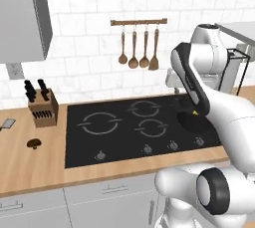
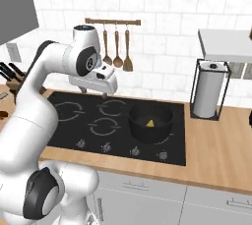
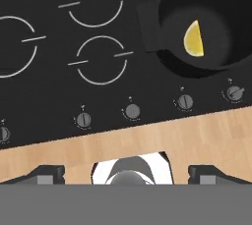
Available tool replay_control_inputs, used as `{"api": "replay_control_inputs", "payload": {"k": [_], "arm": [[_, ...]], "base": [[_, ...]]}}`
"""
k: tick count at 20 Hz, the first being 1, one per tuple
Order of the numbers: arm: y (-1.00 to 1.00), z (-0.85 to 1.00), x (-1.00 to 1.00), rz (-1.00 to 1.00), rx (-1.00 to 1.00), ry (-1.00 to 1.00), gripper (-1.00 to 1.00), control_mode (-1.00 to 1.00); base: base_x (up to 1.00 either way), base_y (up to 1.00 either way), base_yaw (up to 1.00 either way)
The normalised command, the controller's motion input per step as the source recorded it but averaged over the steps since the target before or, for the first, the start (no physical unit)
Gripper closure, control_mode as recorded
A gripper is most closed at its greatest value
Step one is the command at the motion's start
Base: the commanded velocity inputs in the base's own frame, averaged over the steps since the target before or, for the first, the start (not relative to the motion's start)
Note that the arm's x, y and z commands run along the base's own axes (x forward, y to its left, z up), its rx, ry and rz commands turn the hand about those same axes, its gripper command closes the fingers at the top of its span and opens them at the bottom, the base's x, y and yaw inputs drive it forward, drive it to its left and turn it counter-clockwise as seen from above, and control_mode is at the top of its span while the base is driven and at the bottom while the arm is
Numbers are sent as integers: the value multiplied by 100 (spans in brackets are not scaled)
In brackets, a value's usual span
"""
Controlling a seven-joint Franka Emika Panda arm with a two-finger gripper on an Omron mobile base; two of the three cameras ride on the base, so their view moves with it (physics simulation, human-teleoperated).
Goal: Put the mushroom and lemon wedge in the pot. Retrieve the spatula and lightly stir the vegetables in the pot.
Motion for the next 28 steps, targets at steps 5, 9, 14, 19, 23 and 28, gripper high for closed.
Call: {"api": "replay_control_inputs", "payload": {"k": [5, 9, 14, 19, 23, 28], "arm": [[0, 0, 0, 0, 0, 0, -100, 100], [0, 0, 0, 0, 0, 0, -100, 100], [0, 0, 0, 0, 0, 0, -100, 100], [0, 0, 0, 0, 0, 0, -100, 100], [1, 0, 0, 0, 0, 0, -100, -100], [-17, -51, 4, 0, 4, 5, -100, -100]], "base": [[-11, 100, 1], [0, 100, 3], [2, 100, 3], [15, 90, 0], [0, 0, 0], [0, 0, 0]]}}
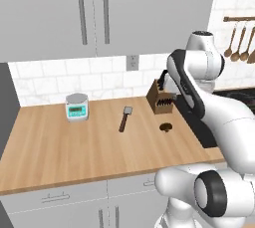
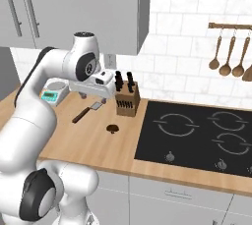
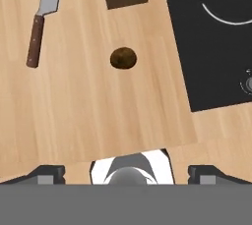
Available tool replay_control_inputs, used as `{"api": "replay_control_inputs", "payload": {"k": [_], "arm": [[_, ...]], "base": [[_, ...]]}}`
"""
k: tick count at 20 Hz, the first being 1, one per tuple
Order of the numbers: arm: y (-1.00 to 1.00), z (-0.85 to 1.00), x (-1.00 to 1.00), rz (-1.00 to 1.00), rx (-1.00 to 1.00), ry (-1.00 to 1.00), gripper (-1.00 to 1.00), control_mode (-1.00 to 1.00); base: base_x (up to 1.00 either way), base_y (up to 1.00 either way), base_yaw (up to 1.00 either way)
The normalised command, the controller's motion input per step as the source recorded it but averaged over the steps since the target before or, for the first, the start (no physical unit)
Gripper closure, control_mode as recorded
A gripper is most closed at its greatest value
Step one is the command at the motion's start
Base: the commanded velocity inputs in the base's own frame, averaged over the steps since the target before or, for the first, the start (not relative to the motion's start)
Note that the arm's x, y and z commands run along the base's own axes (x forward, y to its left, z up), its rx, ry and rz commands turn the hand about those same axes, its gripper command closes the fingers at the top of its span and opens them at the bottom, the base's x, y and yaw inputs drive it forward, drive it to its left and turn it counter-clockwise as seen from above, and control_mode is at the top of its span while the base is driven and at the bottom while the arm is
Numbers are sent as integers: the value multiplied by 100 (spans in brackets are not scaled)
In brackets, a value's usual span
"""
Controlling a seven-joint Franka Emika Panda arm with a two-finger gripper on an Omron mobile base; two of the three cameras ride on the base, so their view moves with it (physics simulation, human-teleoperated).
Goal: Put the mushroom and lemon wedge in the pot. Retrieve the spatula and lightly stir the vegetables in the pot.
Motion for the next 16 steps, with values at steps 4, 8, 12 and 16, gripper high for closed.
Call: {"api": "replay_control_inputs", "payload": {"k": [4, 8, 12, 16], "arm": [[-33, -94, 2, -4, 9, 1, -100, -100], [-2, -97, 22, -10, 5, 1, -100, -100], [0, -91, 52, -12, -5, 0, -100, -100], [0, -24, 39, -3, -7, 9, -100, -100]], "base": [[0, 0, 0], [0, 0, 0], [0, 0, 0], [0, 0, 0]]}}
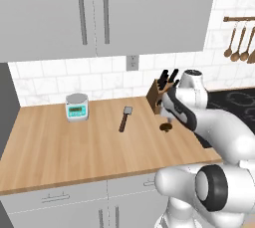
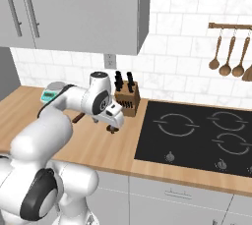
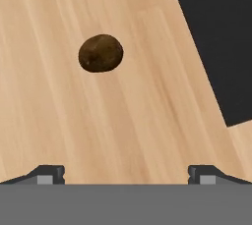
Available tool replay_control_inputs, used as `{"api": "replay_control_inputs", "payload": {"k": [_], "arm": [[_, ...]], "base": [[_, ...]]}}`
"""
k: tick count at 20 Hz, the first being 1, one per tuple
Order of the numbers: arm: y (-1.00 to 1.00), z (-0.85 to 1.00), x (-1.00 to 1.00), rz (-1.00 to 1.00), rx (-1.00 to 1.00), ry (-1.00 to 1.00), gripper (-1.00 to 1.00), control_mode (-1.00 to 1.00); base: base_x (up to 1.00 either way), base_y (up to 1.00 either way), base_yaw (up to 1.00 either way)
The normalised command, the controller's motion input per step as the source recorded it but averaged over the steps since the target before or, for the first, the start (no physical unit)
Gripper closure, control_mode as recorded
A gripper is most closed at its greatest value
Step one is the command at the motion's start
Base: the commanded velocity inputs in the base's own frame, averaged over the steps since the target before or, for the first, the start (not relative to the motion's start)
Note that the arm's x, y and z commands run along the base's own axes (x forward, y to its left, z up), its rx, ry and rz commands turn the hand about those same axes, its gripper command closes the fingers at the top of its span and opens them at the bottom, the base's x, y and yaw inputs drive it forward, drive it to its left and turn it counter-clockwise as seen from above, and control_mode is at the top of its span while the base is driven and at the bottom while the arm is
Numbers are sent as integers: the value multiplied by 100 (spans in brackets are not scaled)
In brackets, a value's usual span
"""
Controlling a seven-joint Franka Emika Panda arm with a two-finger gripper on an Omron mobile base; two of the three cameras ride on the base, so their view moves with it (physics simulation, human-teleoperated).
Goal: Put the mushroom and lemon wedge in the pot. Retrieve the spatula and lightly stir the vegetables in the pot.
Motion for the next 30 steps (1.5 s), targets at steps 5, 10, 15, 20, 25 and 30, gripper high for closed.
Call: {"api": "replay_control_inputs", "payload": {"k": [5, 10, 15, 20, 25, 30], "arm": [[0, -22, 66, -9, 5, 0, -100, -100], [0, -32, 56, -13, 8, 0, -100, -100], [0, -33, 30, -13, 4, 4, -100, -100], [0, -35, 23, -12, 3, 2, -100, -100], [0, -41, 22, -9, 3, 0, -100, -100], [0, -35, 15, -8, 2, 0, -100, -100]], "base": [[0, 0, 0], [0, 0, 0], [0, 0, 0], [0, 0, 0], [0, 0, 0], [0, 0, 0]]}}
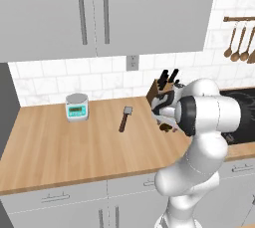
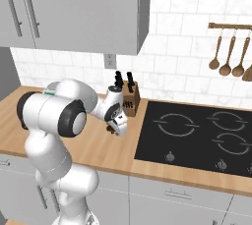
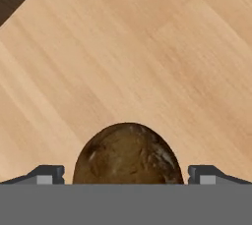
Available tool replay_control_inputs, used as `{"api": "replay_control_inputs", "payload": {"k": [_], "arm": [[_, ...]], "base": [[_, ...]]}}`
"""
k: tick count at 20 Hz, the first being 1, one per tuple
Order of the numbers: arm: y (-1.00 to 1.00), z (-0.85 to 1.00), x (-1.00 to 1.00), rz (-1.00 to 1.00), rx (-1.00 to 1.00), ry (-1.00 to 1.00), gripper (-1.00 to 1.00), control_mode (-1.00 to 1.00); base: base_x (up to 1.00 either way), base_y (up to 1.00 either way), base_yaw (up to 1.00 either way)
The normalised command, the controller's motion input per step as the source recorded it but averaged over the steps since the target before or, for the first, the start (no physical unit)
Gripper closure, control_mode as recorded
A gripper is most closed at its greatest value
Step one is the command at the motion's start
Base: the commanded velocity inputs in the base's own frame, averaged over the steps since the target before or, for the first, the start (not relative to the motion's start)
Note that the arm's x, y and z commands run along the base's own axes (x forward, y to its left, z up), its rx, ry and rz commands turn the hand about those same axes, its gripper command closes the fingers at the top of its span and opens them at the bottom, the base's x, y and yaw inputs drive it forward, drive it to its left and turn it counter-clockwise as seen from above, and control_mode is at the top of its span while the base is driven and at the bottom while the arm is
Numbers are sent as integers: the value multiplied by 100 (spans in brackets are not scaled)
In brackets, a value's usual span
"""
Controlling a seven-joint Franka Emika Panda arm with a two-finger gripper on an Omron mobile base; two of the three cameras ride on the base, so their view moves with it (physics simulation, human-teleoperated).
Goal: Put the mushroom and lemon wedge in the pot. Retrieve the spatula and lightly stir the vegetables in the pot.
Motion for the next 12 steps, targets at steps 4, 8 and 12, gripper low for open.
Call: {"api": "replay_control_inputs", "payload": {"k": [4, 8, 12], "arm": [[8, -33, 15, -7, 0, 0, -100, -100], [1, -6, 2, -2, 0, 1, 100, -100], [12, 9, -20, 1, 0, -5, 100, -100]], "base": [[0, 0, 0], [0, 0, 0], [0, 0, 0]]}}
